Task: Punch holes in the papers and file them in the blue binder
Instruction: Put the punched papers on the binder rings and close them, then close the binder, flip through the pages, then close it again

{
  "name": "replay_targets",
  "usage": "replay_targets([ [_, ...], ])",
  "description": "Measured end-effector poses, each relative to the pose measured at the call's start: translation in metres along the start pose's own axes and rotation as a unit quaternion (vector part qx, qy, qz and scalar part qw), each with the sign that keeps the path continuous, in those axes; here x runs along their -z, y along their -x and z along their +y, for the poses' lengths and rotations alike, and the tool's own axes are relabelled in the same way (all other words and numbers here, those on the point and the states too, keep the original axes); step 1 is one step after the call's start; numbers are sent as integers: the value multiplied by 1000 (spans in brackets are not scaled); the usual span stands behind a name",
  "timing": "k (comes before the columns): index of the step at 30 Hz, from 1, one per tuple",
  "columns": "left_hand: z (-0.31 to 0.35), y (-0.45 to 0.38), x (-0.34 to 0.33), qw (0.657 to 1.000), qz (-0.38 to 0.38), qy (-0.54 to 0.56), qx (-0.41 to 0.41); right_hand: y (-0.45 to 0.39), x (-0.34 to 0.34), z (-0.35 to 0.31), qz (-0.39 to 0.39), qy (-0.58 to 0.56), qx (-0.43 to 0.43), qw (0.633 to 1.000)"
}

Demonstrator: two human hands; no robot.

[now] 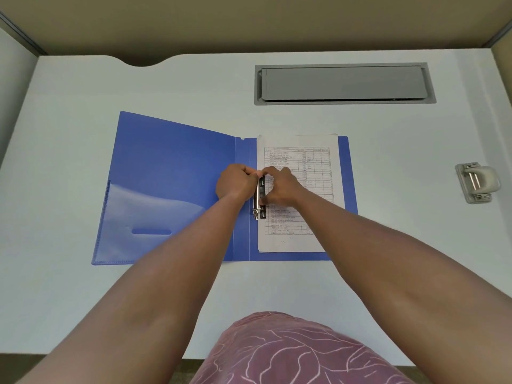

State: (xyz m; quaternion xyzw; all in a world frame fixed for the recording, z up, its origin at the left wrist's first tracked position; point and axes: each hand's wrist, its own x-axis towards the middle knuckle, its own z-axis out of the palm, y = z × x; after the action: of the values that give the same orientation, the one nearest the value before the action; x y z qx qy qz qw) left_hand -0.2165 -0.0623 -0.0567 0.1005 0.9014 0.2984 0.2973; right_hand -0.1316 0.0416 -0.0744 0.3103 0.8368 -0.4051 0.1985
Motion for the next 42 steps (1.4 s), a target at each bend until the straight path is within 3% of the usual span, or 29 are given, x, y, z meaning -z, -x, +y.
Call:
replay_targets([
  [8, -6, 1, -1, 999, 0, 52, 11, 2, -1, -1, -3, 0, -9, 1000],
  [18, -9, 12, 1, 995, 14, 95, 35, 17, 2, 10, 18, -96, 16, 995],
  [35, -33, 19, 91, 975, 192, -104, 38, 58, 10, 42, 69, -95, -7, 993],
  [42, -52, 33, 107, 964, 215, -144, 58, 74, 8, 50, 76, -63, -37, 994],
])
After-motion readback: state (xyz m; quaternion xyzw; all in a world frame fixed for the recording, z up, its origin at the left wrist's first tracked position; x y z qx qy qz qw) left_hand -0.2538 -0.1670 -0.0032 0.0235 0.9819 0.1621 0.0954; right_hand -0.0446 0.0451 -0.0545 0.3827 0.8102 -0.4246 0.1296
